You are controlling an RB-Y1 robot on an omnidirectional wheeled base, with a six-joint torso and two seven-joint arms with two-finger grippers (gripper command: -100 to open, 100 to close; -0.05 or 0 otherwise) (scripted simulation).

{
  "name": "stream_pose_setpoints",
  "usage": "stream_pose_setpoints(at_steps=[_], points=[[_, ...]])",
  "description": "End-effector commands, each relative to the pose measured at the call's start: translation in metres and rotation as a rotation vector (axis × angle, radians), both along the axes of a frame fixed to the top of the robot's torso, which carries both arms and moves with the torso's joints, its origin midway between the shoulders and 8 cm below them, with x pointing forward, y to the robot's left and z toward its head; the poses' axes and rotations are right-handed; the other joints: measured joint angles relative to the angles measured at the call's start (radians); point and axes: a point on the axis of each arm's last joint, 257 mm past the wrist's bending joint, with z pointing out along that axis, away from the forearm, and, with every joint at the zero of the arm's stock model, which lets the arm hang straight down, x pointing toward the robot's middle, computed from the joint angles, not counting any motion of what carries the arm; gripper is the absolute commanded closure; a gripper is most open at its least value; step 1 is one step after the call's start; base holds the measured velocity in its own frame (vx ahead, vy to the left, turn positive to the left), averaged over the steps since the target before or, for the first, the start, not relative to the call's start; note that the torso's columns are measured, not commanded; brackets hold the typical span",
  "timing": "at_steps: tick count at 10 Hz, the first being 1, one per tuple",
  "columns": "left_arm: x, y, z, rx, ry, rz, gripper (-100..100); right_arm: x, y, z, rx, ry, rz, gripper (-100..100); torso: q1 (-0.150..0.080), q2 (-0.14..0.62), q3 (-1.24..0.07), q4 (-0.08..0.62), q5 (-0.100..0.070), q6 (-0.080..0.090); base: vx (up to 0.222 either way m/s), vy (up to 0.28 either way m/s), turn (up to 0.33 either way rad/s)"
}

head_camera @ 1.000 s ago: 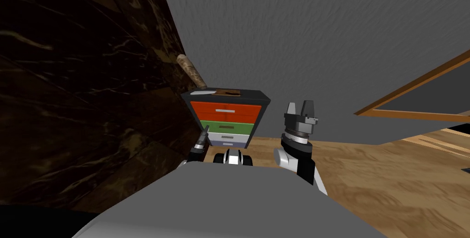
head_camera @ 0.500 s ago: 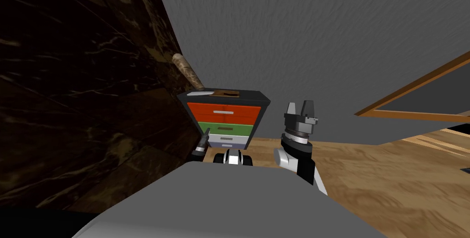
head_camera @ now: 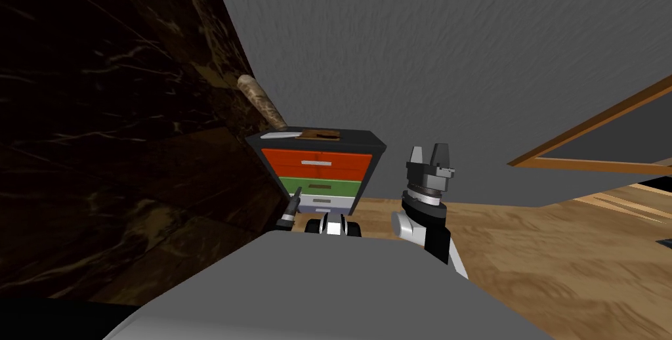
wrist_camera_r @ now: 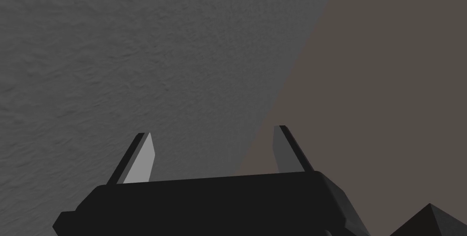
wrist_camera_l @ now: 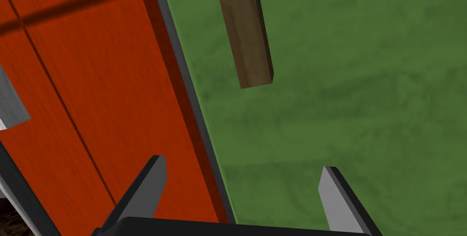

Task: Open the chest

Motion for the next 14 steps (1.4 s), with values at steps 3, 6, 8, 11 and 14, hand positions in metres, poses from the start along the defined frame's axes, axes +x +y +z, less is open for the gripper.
stream_pose_setpoints(at_steps=[3, 6, 8, 11, 14], points=[[-0.009, -0.020, -0.029, -0.051, 0.049, 0.014, -100, 0.000, 0.000, 0.000, 0.000, 0.000, 0.000, 0, 0.000, 0.001, 0.001, 0.000, 0.000, 0.000, 0.051, -0.021, -0.012], [-0.003, -0.024, -0.030, -0.066, 0.054, 0.019, -100, 0.000, 0.000, 0.000, 0.000, 0.000, 0.000, 0, 0.001, 0.002, 0.001, 0.001, 0.000, 0.000, 0.030, -0.014, -0.007], [-0.001, -0.023, -0.029, -0.066, 0.052, 0.018, -100, 0.000, 0.000, 0.000, 0.000, 0.000, 0.000, 0, 0.000, 0.000, 0.000, 0.000, 0.000, 0.000, 0.033, -0.013, -0.006], [-0.007, -0.024, -0.028, -0.067, 0.053, 0.015, 100, 0.000, 0.000, 0.000, 0.000, 0.000, 0.000, 0, 0.001, 0.002, 0.002, 0.001, 0.000, 0.000, -0.049, 0.001, 0.012], [-0.008, -0.023, -0.024, -0.066, 0.051, 0.010, 100, 0.000, 0.000, 0.000, 0.000, 0.000, 0.000, 0, 0.000, 0.005, 0.003, 0.002, 0.000, 0.000, -0.189, -0.009, 0.017]])
